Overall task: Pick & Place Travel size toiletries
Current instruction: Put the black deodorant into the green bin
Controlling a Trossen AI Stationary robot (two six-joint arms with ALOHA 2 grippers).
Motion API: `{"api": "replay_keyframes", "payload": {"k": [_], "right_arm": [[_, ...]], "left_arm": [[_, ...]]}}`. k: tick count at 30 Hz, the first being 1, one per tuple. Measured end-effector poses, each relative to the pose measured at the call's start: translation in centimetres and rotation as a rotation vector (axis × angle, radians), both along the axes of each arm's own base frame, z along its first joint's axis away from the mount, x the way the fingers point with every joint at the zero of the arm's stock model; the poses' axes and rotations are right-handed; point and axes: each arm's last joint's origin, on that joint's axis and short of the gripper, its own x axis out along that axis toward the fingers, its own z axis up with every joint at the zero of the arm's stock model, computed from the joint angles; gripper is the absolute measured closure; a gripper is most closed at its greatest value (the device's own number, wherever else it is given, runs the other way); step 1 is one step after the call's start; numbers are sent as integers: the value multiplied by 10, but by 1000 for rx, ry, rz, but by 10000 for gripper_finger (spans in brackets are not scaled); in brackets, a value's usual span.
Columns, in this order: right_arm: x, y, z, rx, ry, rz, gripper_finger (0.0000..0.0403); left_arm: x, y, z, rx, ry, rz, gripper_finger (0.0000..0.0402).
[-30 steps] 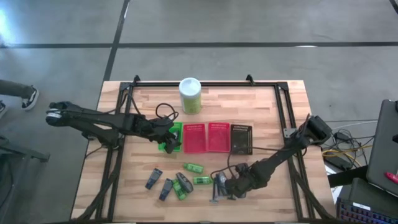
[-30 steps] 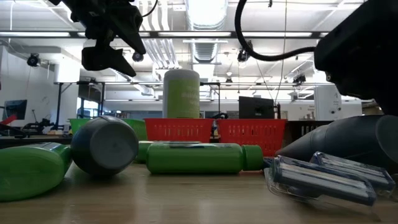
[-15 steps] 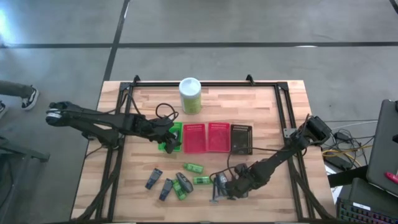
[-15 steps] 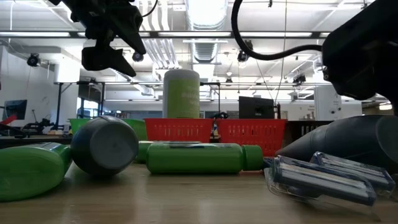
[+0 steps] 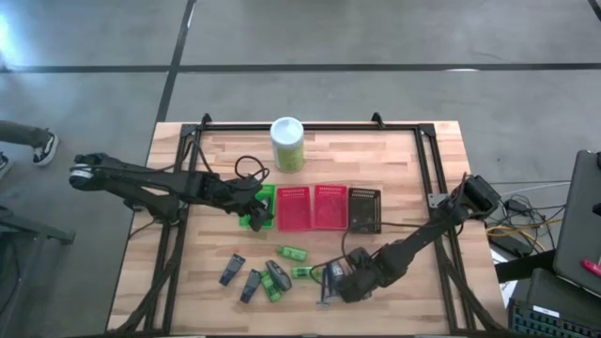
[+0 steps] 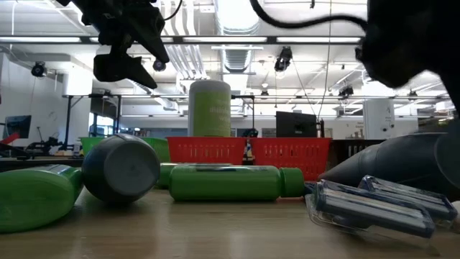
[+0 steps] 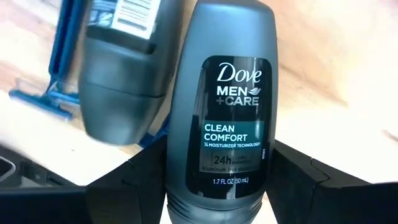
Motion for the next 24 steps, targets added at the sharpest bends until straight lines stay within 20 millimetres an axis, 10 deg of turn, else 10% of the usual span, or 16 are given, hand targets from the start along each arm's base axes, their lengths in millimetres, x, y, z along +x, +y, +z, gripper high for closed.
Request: {"api": "replay_keyframes", "payload": {"k": [24], "right_arm": [[54,-63,122,-464,-164,571,197]], "left_arm": [[18,8,28,-174,-332,-212,124]]}}
